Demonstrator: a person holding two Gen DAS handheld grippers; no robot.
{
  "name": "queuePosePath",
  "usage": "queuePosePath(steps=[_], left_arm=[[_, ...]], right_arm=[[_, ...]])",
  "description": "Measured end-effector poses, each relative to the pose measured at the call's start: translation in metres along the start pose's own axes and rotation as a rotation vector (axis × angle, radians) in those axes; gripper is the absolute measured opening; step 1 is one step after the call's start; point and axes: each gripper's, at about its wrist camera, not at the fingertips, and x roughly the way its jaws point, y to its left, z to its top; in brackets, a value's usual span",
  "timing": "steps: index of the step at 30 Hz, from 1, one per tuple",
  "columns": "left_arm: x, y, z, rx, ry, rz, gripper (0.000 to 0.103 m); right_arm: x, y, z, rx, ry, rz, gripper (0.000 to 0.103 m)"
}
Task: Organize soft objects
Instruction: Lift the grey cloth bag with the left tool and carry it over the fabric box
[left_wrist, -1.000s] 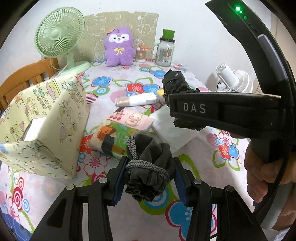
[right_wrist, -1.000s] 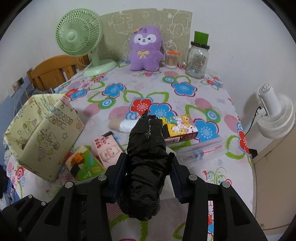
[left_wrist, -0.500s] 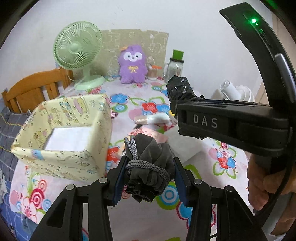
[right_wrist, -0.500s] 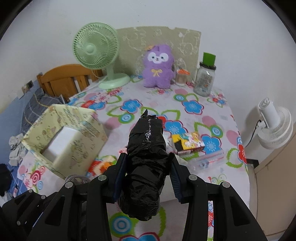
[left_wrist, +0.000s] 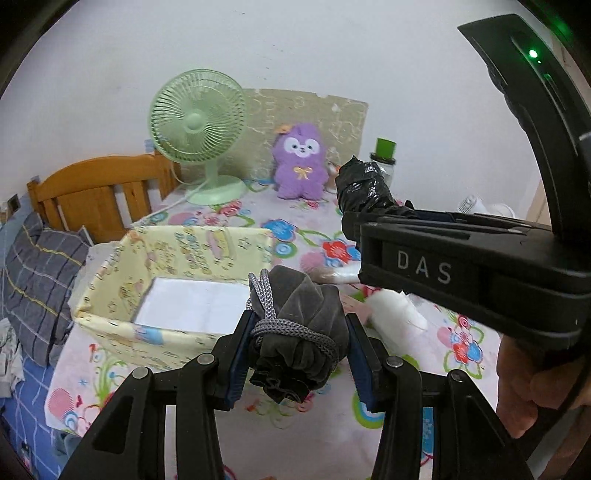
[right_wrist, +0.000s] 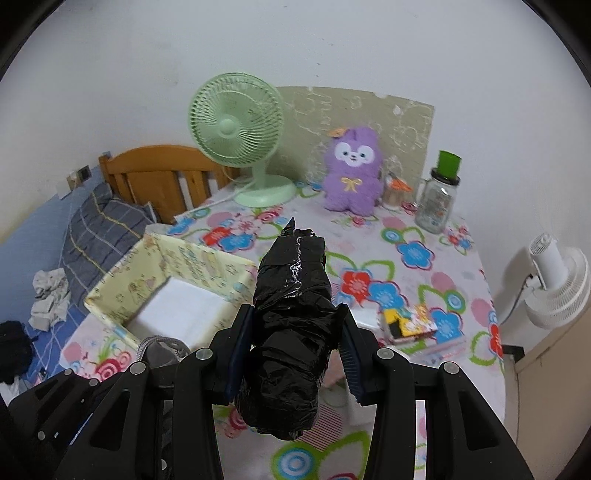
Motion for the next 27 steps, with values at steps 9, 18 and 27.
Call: queuePosePath(steps=[9,18,27], left_arm=[[0.002,0.037,0.01,-0.057,-0.021,0.045,0.049],[0.011,0.066,0.015,-0.085,-0.018,0.088,0.049],[0.02,0.088,0.018,-0.103,-0.012,0.12,0.049]], right_arm=[[0.013,0.034,0.015,-0.025,-0.017,0.06,0.047],[0.037,0.056,0.027,-0.035,0.0,0.106,0.047],[0.058,0.078,0.035,-0.067,0.014,0.117,0.047]])
